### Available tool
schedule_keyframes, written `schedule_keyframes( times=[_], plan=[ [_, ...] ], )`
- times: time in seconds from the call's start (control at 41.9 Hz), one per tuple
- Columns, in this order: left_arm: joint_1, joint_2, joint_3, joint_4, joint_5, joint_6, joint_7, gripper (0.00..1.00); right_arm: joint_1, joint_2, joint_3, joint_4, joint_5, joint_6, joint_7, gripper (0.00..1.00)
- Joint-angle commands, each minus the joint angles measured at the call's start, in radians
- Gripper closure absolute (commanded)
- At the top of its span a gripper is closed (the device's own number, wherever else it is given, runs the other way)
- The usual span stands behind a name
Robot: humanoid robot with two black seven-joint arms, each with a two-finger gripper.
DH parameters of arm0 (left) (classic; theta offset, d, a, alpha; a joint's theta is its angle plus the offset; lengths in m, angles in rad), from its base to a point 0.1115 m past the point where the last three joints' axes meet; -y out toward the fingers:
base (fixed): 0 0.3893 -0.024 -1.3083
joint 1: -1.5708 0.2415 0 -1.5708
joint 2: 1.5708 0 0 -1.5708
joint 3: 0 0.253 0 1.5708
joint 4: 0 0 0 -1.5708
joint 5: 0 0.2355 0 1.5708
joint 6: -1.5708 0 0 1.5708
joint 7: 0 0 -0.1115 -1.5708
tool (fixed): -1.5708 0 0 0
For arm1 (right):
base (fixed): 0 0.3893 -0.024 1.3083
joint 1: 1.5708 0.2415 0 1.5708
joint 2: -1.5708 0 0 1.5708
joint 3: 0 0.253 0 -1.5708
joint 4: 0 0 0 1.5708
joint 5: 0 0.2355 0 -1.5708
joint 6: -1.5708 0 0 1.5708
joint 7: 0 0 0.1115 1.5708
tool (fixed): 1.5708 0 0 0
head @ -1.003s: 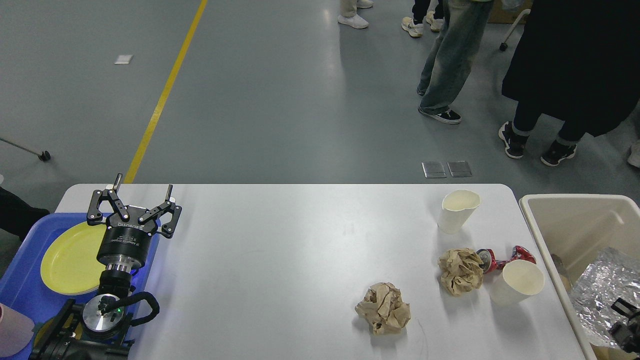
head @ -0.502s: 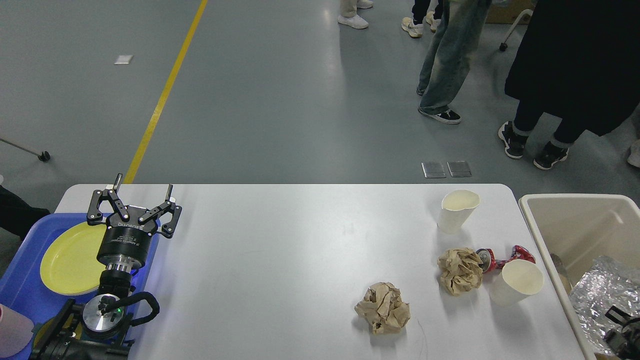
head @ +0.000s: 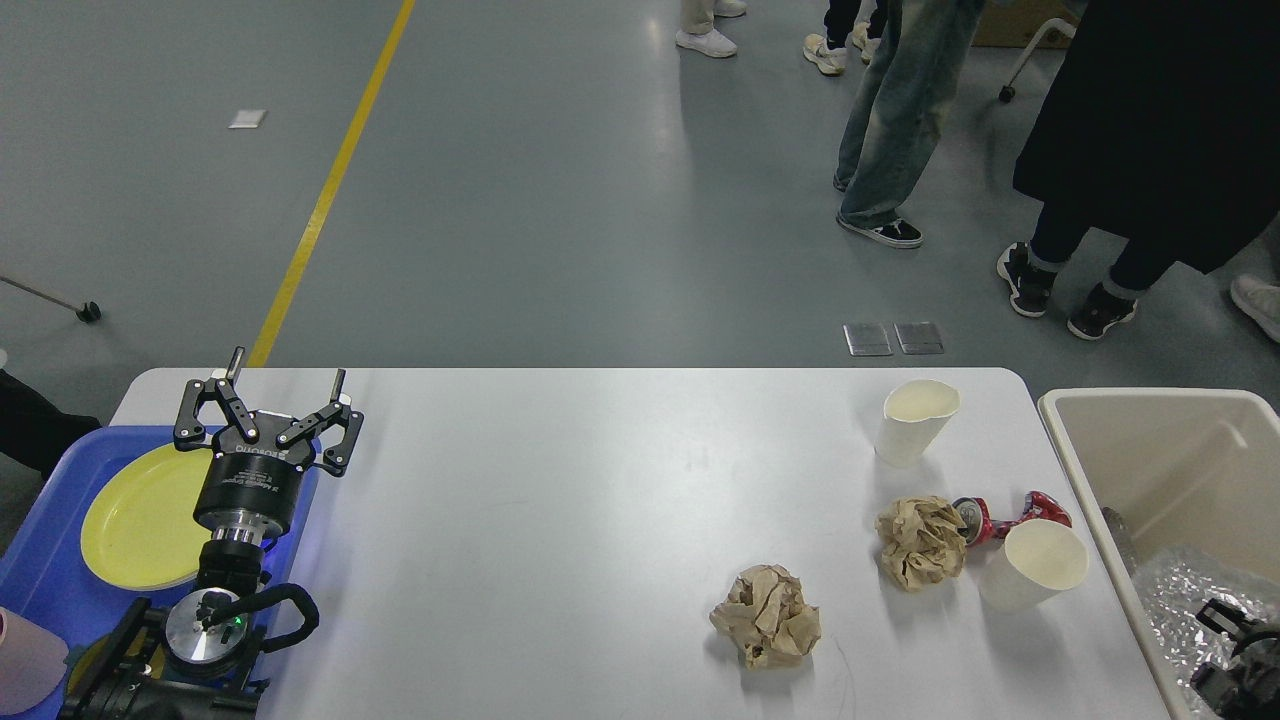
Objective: Tidy desktop
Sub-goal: 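Open the right gripper inside the bin and raise it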
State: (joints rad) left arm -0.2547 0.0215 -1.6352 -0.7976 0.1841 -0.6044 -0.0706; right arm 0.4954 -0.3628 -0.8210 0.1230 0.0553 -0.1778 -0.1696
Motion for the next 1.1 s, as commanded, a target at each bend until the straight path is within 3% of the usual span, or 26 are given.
schedule_keyframes(
  times=[0.0,0.167,0.382,0.597,0.693,0.908,1.075],
  plan=[
    [0.000,0.000,0.000,0.000,0.000,0.000,0.000,0.04,0.003,-0.001,-0.001,0.003,0.000,0.001,0.001,0.00],
    [0.000,0.000,0.000,0.000,0.000,0.000,0.000,0.04,0.020,-0.010,-0.004,0.030,-0.002,0.017,-0.001,0.00],
    [0.000,0.000,0.000,0.000,0.000,0.000,0.000,0.04,0.193,-0.123,-0.064,0.197,-0.014,0.150,-0.007,0.00],
    [0.000,0.000,0.000,0.000,0.000,0.000,0.000,0.04,0.474,-0.243,-0.184,0.386,-0.017,0.267,-0.010,0.00],
    [0.000,0.000,0.000,0.000,0.000,0.000,0.000,0.04,0.665,-0.268,-0.289,0.508,-0.018,0.383,-0.010,0.00],
    [0.000,0.000,0.000,0.000,0.000,0.000,0.000,0.04,1.118,-0.229,-0.556,0.857,-0.018,0.549,-0.013,0.00],
    [0.000,0.000,0.000,0.000,0.000,0.000,0.000,0.04,1.414,-0.070,-0.681,1.033,-0.015,0.701,-0.019,0.00]
  ],
)
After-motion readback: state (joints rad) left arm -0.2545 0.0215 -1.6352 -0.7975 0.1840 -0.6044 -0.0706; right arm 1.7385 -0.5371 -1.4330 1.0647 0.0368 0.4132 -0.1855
